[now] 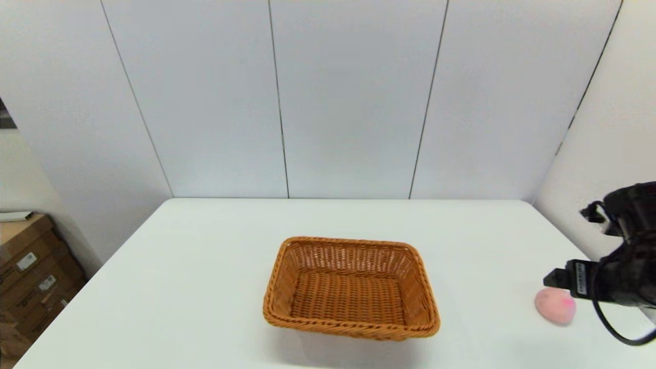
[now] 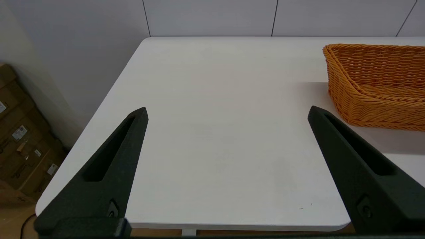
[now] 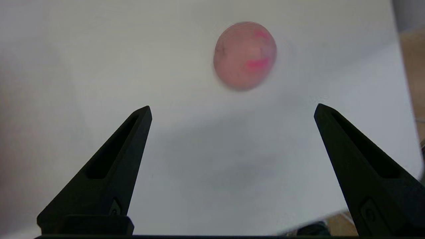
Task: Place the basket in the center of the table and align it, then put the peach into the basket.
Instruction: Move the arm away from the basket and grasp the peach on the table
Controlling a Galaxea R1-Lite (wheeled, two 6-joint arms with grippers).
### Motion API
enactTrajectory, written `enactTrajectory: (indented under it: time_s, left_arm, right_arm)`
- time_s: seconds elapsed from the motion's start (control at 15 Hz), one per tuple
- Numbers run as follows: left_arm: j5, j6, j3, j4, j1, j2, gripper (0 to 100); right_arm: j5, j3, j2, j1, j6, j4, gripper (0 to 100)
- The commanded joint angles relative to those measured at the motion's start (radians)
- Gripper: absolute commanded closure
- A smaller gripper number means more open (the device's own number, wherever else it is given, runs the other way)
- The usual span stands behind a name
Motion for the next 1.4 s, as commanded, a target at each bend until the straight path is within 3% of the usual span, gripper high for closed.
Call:
enactTrajectory:
  time_s: [0.07, 0.4, 0.47, 0.87, 1.07, 1.27, 1.4]
  left_arm:
    - [0.0, -0.001, 0.0, 0.0, 0.0, -0.002, 0]
    - [0.0, 0.001, 0.0, 0.0, 0.0, 0.0, 0]
    - [0.0, 0.001, 0.0, 0.0, 0.0, -0.002, 0]
    - [0.0, 0.002, 0.0, 0.0, 0.0, -0.002, 0]
    - [0.0, 0.002, 0.0, 0.0, 0.0, -0.002, 0]
    - [0.002, 0.002, 0.0, 0.0, 0.0, -0.002, 0]
    - [0.002, 0.002, 0.0, 0.0, 0.0, 0.0, 0]
  right_arm:
    - [0.004, -0.068, 0.324, -0.078, 0.016, -0.145, 0]
    - [0.004, -0.096, 0.397, -0.15, 0.016, -0.156, 0]
    - [0.002, -0.091, 0.404, -0.15, 0.016, -0.154, 100]
    - [0.014, -0.094, 0.387, -0.15, 0.036, -0.148, 100]
    - [0.125, -0.094, 0.343, -0.15, 0.068, -0.128, 100]
    - [0.178, -0.099, 0.274, -0.142, 0.082, -0.099, 100]
    - [0.3, -0.097, 0.162, -0.107, 0.08, -0.067, 100]
